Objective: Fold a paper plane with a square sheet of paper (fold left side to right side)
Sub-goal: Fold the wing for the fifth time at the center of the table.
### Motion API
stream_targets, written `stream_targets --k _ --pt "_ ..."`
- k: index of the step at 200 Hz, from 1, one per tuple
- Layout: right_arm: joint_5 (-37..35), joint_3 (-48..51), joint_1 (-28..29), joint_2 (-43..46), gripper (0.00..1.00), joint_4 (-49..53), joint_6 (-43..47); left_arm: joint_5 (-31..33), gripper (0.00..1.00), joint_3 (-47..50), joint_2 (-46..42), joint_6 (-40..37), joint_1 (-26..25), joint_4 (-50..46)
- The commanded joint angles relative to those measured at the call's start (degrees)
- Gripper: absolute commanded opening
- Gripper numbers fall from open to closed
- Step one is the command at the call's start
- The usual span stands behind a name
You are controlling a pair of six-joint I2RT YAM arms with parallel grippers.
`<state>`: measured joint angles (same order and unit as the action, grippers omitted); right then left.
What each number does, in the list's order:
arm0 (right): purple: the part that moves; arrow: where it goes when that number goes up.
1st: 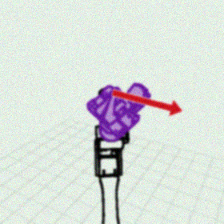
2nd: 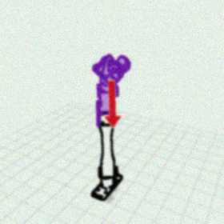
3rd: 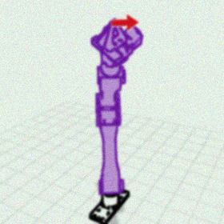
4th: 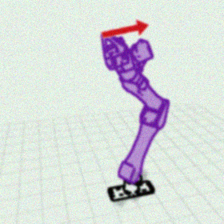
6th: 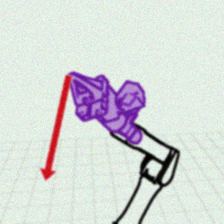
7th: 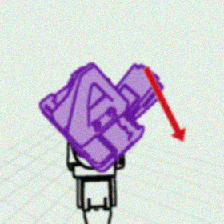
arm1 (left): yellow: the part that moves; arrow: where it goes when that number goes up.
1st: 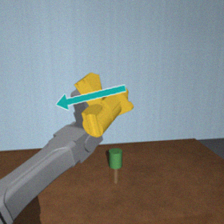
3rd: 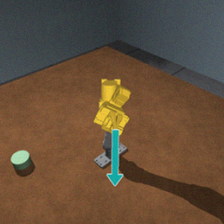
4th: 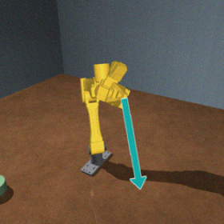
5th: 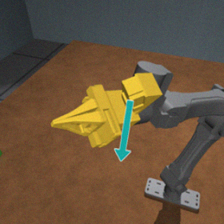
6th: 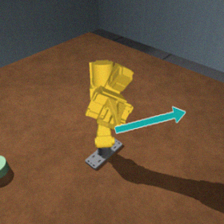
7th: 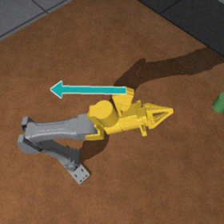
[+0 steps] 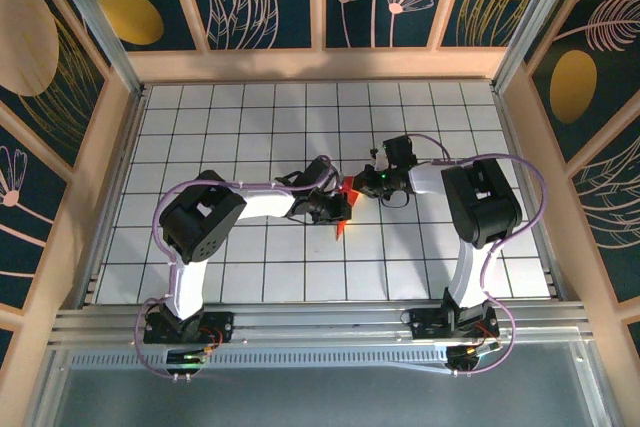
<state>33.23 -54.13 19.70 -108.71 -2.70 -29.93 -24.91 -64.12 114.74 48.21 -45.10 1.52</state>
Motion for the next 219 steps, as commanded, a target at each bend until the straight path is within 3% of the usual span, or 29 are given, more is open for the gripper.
stream_targets --k 1,74,141,158,192,219 --pt "-5.26 0.6 0.36 -3.7 0.0 5.33 1.63 -0.33 0.0 1.59 1.04 -1.25 0.19 -1.52" --pt "-5.45 0.01 0.43 -4.14 0.0 6.07 2.14 0.15 0.0 5.58 -2.59 -3.73 -0.25 -3.03" --pt "-4.28 -2.75 0.21 -3.22 0.0 5.06 3.19 1.02 0.0 11.15 -11.8 -2.75 -0.21 -0.71" --pt "-4.43 -5.26 0.16 -2.68 0.0 6.26 3.89 3.81 0.01 11.18 -16.08 -2.31 0.86 -0.82" --pt "-7.86 -10.11 0.6 0.35 0.15 10.36 5.27 12.71 0.15 11.89 -24.98 -3.22 3.93 -1.03" --pt "-16.81 -12.77 1.93 4.32 0.25 15.69 6.78 21.95 0.26 13.32 -29.77 -3.69 4.89 -1.52"
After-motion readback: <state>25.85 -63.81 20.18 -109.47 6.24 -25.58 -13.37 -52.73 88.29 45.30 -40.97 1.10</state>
